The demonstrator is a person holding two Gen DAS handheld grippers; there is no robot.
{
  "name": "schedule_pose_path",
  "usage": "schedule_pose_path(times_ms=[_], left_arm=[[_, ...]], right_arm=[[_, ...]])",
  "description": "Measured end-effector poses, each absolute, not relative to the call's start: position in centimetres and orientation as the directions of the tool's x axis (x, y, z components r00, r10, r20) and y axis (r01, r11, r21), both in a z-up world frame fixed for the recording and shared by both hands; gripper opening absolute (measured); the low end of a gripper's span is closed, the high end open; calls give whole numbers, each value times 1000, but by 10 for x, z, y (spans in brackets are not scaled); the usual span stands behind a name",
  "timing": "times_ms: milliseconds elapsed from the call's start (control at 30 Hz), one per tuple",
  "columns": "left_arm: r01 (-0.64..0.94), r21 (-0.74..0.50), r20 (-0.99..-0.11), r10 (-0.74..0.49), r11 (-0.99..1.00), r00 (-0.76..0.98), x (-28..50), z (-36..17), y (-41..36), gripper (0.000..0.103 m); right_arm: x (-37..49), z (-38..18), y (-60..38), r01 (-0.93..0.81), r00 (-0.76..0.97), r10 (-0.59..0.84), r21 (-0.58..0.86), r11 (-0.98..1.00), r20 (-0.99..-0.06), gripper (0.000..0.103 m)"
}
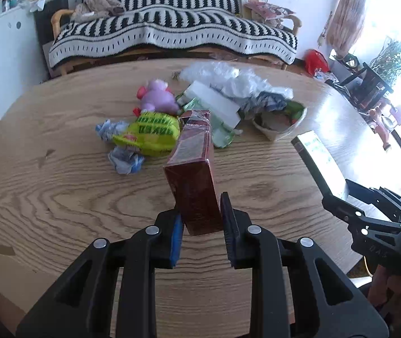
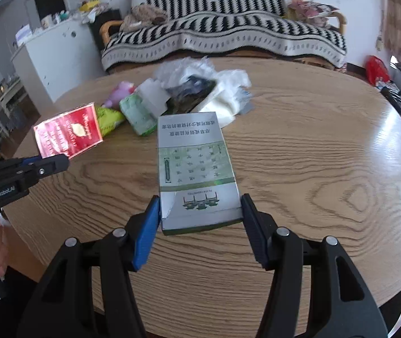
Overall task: Collect trash
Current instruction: 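Carry both boxes over the black trash bin with both grippers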
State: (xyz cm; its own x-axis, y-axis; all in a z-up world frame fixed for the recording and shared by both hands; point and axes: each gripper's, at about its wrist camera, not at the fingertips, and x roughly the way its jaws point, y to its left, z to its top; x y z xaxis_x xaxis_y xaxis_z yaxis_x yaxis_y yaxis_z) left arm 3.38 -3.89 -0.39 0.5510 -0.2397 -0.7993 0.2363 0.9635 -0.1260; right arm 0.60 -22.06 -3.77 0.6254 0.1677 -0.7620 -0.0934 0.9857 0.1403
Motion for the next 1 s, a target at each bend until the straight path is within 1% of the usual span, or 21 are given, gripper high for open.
schedule_pose_path(times_ms=[100, 233, 400, 533, 633, 700, 833, 1000], left_arm=[[261, -121, -782, -254, 958, 569, 28, 8, -54, 24], [335, -110, -762, -296, 936, 576, 22, 19, -99, 24], [472, -153, -744, -415, 868, 524, 13, 25, -177, 24], [604, -209, -733, -532, 769, 423, -8, 19, -251, 24], [668, -226, -732, -577, 709, 364, -22, 14, -296, 24], [697, -261, -737, -604, 668, 303, -32, 9, -329, 24], [774, -253, -750, -623, 581, 222, -64, 0, -395, 24], [829, -296, -769, -634, 474, 87, -105, -26, -474, 24]], right_arm=[[-5, -28, -247, -30, 657, 138, 157, 987, -741, 57], [-22, -11, -299, 82, 694, 66, 170, 982, -717, 57], [-60, 2, -381, 235, 716, -60, 160, 959, -695, 57], [-110, 3, -456, 386, 695, -174, 157, 909, -698, 57], [-151, -2, -511, 487, 658, -253, 144, 862, -709, 57], [-176, -8, -538, 540, 630, -298, 128, 832, -717, 57], [-234, -29, -592, 641, 560, -359, 115, 759, -747, 57], [-283, -55, -632, 714, 493, -388, 108, 692, -779, 57]])
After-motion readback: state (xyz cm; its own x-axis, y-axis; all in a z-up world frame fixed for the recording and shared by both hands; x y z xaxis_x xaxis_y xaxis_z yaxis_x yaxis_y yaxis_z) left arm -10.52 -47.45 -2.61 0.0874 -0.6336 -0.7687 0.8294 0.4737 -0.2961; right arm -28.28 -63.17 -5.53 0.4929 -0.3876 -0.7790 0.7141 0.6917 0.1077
